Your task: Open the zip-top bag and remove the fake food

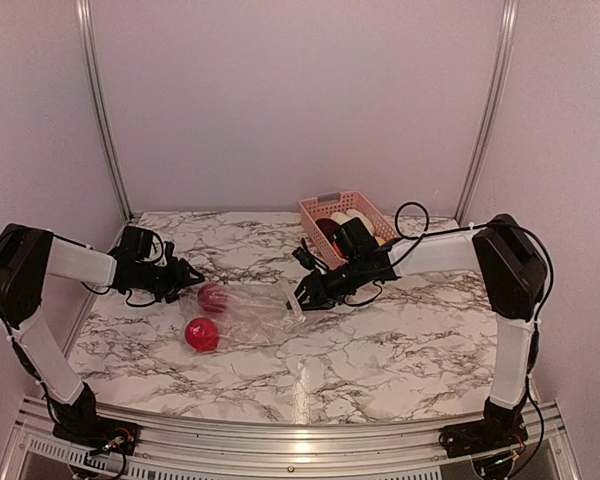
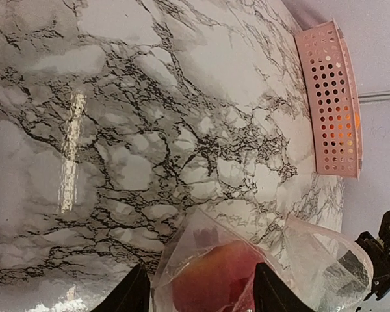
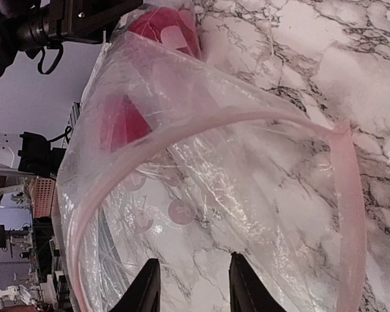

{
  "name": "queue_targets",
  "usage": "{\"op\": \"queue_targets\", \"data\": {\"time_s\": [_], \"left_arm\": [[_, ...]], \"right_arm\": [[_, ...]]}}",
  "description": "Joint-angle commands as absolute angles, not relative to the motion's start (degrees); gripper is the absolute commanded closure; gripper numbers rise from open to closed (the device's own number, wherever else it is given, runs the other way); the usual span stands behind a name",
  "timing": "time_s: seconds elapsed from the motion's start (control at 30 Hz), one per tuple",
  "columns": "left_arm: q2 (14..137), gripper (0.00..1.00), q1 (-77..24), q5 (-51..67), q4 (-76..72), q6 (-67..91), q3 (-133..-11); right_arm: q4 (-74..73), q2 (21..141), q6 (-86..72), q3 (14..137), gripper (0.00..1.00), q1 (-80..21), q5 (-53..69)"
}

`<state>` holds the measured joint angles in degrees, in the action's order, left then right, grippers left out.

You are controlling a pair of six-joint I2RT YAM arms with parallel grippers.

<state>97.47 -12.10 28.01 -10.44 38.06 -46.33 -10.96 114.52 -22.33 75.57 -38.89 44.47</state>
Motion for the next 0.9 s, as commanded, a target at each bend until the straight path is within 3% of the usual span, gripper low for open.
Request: {"op": "queue_targets", "data": {"time_s": [0.0,0.13,0.27,0.37,0.67,0.73,0.87], "left_arm": [[98.7,0.47,-12.9,30.7,-11.7,36.8,-45.6],[99.0,0.56,-13.4,31.5,-12.0,36.6,-45.2],[97.4,0.85,-13.9,32.3,-11.6,36.2,-45.9],[93.3,1.00,-14.2,31.6,-10.7,35.2,-46.4],[78.5,1.00,-14.3,25.2,-2.4,27.8,-47.4],[76.5,1.00,-14.4,25.1,-0.8,26.4,-47.2],[74.6,1.00,-15.0,24.2,2.1,24.7,-46.4]], "right_arm": [[-7.9,116.4,-24.2,76.9,0.64,-40.5,45.1],[-7.3,120.3,-24.8,79.9,0.60,-41.6,44.4],[-6.4,123.5,-25.6,81.2,0.57,-41.9,42.9],[-6.4,124.8,-26.0,81.1,0.51,-41.8,39.8],[-9.5,125.6,-28.1,79.2,0.26,-41.8,27.2],[-8.4,125.3,-28.7,78.3,0.15,-41.8,26.8],[-4.5,123.8,-28.8,77.0,0.10,-41.8,27.9]]}}
